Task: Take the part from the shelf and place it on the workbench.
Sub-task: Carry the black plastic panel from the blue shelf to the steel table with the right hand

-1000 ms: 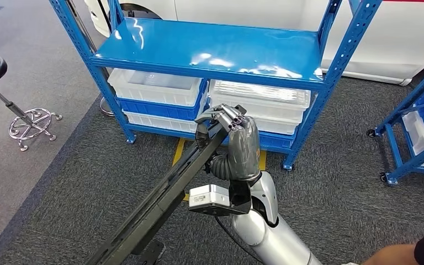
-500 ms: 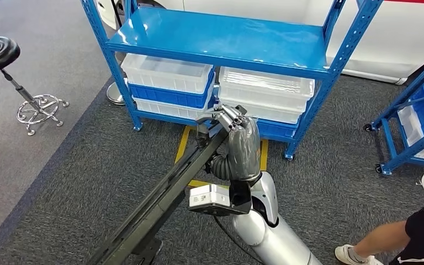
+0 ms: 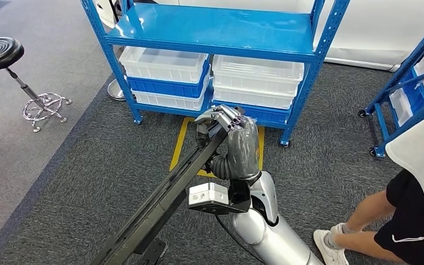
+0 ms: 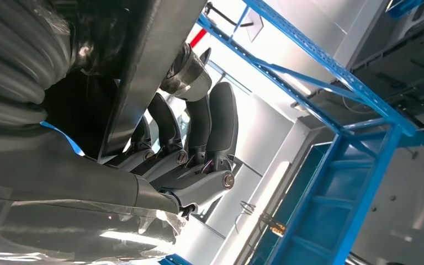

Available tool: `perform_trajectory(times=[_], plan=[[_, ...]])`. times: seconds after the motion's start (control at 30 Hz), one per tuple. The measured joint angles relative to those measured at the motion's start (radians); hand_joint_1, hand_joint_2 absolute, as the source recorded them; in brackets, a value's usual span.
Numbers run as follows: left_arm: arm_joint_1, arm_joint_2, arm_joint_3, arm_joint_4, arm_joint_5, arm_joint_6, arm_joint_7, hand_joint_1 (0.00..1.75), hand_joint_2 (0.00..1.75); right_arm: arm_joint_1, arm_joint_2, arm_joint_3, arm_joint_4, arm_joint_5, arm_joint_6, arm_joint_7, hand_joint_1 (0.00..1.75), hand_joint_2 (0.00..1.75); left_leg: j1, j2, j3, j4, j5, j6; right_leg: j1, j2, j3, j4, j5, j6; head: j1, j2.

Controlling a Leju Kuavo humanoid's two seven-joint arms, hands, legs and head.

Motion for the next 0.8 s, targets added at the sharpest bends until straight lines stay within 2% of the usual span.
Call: perform_trajectory(times=[0.03, 0.07, 0.1, 0.13, 0.17, 0.23, 0.27, 0.3, 0.33, 0.37, 0.4, 0.43, 0.47, 0.5, 0.53, 0.57, 0.6, 0.63, 0.67, 0.7, 0.73, 0.77, 0.8], plan=[[0.000, 0.000, 0.000, 0.000, 0.000, 0.000, 0.000, 0.00, 1.75, 0.001, 0.000, 0.000, 0.001, 0.000, 0.000, 0.000, 1.75, 1.75, 0.002, 0.000, -0.009, 0.061, -0.025, -0.005, 0.000, 0.000, -0.017, 0.002, 0.012, 0.001, 0.000, 0.000], [0.000, 0.000, 0.000, 0.000, 0.000, 0.000, 0.000, 0.00, 1.75, 0.001, 0.000, 0.000, 0.003, 0.000, 0.000, 0.000, 1.75, 1.75, 0.004, 0.000, -0.005, 0.100, -0.025, -0.008, 0.000, -0.001, -0.035, 0.004, 0.025, 0.002, 0.000, 0.000], [0.000, 0.000, 0.000, 0.000, 0.000, 0.000, 0.000, 0.00, 1.75, 0.001, 0.000, 0.000, 0.004, 0.000, 0.000, 0.000, 1.75, 1.75, 0.005, 0.000, 0.015, 0.104, -0.005, -0.010, 0.000, -0.001, -0.052, 0.006, 0.037, 0.004, 0.000, 0.000], [0.000, 0.000, 0.000, 0.000, 0.000, 0.000, 0.000, 0.00, 1.75, 0.002, 0.000, 0.000, 0.004, 0.000, 0.000, 0.000, 1.75, 1.75, 0.007, 0.000, 0.053, 0.074, 0.021, -0.009, 0.000, -0.001, -0.068, 0.008, 0.048, 0.007, 0.000, 0.000], [-0.001, 0.000, 0.000, 0.000, 0.000, 0.000, 0.000, 0.00, 1.75, 0.002, 0.000, 0.000, 0.004, 0.000, 0.000, 0.000, 1.75, 1.75, 0.008, 0.000, 0.109, 0.010, 0.036, -0.007, 0.000, -0.001, -0.081, 0.010, 0.059, 0.010, 0.000, 0.000], [-0.004, 0.000, 0.000, 0.000, 0.000, 0.000, 0.000, 0.00, 1.75, 0.000, 0.001, 0.000, 0.004, 0.000, 0.000, 0.000, 1.75, 1.75, 0.004, -0.002, 0.221, -0.143, 0.020, 0.005, 0.001, -0.001, -0.095, 0.011, 0.079, 0.020, 0.000, 0.000], [-0.005, 0.000, 0.000, 0.000, 0.000, 0.000, 0.000, 0.00, 1.75, -0.001, 0.002, 0.000, 0.004, 0.000, 0.000, 0.000, 1.75, 1.75, 0.000, -0.003, 0.253, -0.194, 0.004, 0.014, 0.001, -0.002, -0.098, 0.009, 0.088, 0.026, 0.000, 0.000], [-0.006, 0.000, 0.000, 0.000, 0.000, 0.000, 0.000, 0.00, 1.75, -0.001, 0.003, 0.000, 0.004, 0.000, 0.000, 0.000, 1.75, 1.75, -0.004, -0.003, 0.263, -0.218, -0.002, 0.023, 0.001, -0.002, -0.099, 0.005, 0.098, 0.033, 0.000, 0.000], [-0.005, 0.000, 0.000, 0.000, 0.000, -0.001, 0.000, 0.00, 1.75, -0.002, 0.003, 0.000, 0.004, 0.000, 0.000, 0.000, 1.75, 1.75, -0.005, -0.003, 0.258, -0.223, 0.005, 0.033, 0.001, -0.003, -0.099, 0.000, 0.108, 0.040, 0.000, 0.000], [-0.004, 0.000, 0.000, 0.000, 0.000, -0.001, 0.000, 0.00, 1.75, -0.002, 0.003, 0.000, 0.004, 0.001, 0.000, 0.000, 1.75, 1.75, -0.005, -0.001, 0.252, -0.228, 0.017, 0.044, -0.001, -0.002, -0.103, 0.000, 0.106, 0.046, 0.000, 0.000], [-0.004, 0.000, 0.000, 0.000, 0.000, -0.001, 0.000, 0.00, 1.75, -0.002, 0.002, 0.000, 0.005, 0.001, 0.000, 0.000, 1.75, 1.75, -0.004, 0.002, 0.244, -0.232, 0.030, 0.055, -0.002, -0.001, -0.111, 0.014, 0.083, 0.050, 0.001, 0.000], [-0.004, 0.000, 0.000, 0.000, 0.000, -0.001, 0.000, 0.00, 1.75, -0.002, 0.002, 0.000, 0.005, 0.002, -0.001, 0.000, 1.75, 1.75, -0.002, 0.004, 0.233, -0.236, 0.044, 0.065, -0.002, 0.002, -0.123, 0.048, 0.042, 0.053, 0.001, 0.000], [-0.004, -0.001, 0.000, 0.000, 0.000, -0.001, 0.000, 0.00, 1.75, -0.002, 0.001, -0.001, 0.006, 0.003, -0.001, 0.000, 1.75, 1.75, -0.002, 0.006, 0.218, -0.236, 0.058, 0.072, -0.003, 0.004, -0.140, 0.103, -0.015, 0.054, 0.001, 0.000], [-0.004, -0.001, 0.000, 0.000, 0.000, -0.001, 0.000, 0.00, 1.75, -0.001, 0.001, -0.001, 0.006, 0.005, -0.002, 0.000, 1.75, 1.75, -0.004, 0.006, 0.201, -0.235, 0.071, 0.076, -0.003, 0.006, -0.157, 0.171, -0.068, 0.055, 0.001, 0.000], [-0.003, -0.001, 0.000, 0.000, -0.001, -0.001, 0.000, 0.00, 1.75, 0.000, 0.000, -0.001, 0.007, 0.008, -0.003, 0.000, 1.75, 1.75, -0.005, 0.006, 0.183, -0.233, 0.083, 0.076, -0.003, 0.006, -0.169, 0.236, -0.100, 0.057, 0.001, 0.000], [-0.002, -0.001, 0.000, 0.000, -0.003, -0.001, 0.000, 0.00, 1.75, 0.002, -0.002, -0.001, 0.007, 0.011, -0.004, 0.000, 1.75, 1.75, -0.005, 0.007, 0.165, -0.231, 0.095, 0.075, -0.003, 0.007, -0.171, 0.282, -0.107, 0.058, 0.001, 0.000], [-0.001, -0.001, 0.000, 0.000, -0.004, -0.001, 0.000, 0.00, 1.75, 0.004, -0.003, -0.001, 0.008, 0.016, -0.006, 0.000, 1.75, 1.75, -0.005, 0.007, 0.147, -0.227, 0.106, 0.073, -0.003, 0.007, -0.157, 0.297, -0.090, 0.059, 0.001, 0.000], [0.000, -0.001, 0.000, 0.000, -0.006, -0.001, 0.000, 0.00, 1.75, 0.005, -0.004, -0.001, 0.008, 0.021, -0.009, 0.000, 1.75, 1.75, -0.005, 0.007, 0.129, -0.221, 0.116, 0.070, -0.003, 0.007, -0.126, 0.277, -0.063, 0.059, 0.001, 0.000], [0.000, -0.001, 0.000, 0.000, -0.008, -0.002, 0.000, 0.00, 1.75, 0.006, -0.005, -0.001, 0.008, 0.025, -0.012, -0.001, 1.75, 1.75, -0.004, 0.007, 0.112, -0.213, 0.124, 0.066, -0.004, 0.007, -0.079, 0.225, -0.041, 0.058, 0.001, 0.000], [0.000, -0.001, 0.000, 0.000, -0.009, -0.002, 0.000, 0.00, 1.75, 0.005, -0.006, -0.001, 0.007, 0.027, -0.014, -0.001, 1.75, 1.75, -0.004, 0.006, 0.097, -0.204, 0.131, 0.061, -0.003, 0.007, -0.024, 0.154, -0.037, 0.056, 0.001, 0.000], [0.000, -0.002, 0.000, 0.000, -0.010, -0.002, 0.000, 0.00, 1.75, 0.005, -0.005, -0.001, 0.007, 0.025, -0.015, -0.002, 1.75, 1.75, -0.005, 0.006, 0.084, -0.194, 0.136, 0.056, -0.001, 0.007, 0.022, 0.088, -0.047, 0.051, 0.001, 0.000], [0.000, -0.002, 0.000, 0.000, -0.011, -0.001, 0.000, 0.00, 1.75, 0.005, -0.005, -0.002, 0.007, 0.018, -0.014, -0.002, 1.75, 1.75, -0.006, 0.006, 0.077, -0.187, 0.140, 0.050, 0.001, 0.008, 0.053, 0.041, -0.062, 0.047, 0.001, 0.000], [0.000, -0.002, 0.000, 0.000, -0.011, 0.001, -0.002, 0.00, 1.75, 0.006, -0.005, -0.003, 0.007, 0.006, -0.010, -0.002, 1.75, 1.75, -0.006, 0.006, 0.072, -0.184, 0.145, 0.043, 0.004, 0.009, 0.065, 0.015, -0.075, 0.041, 0.000, 0.000]])
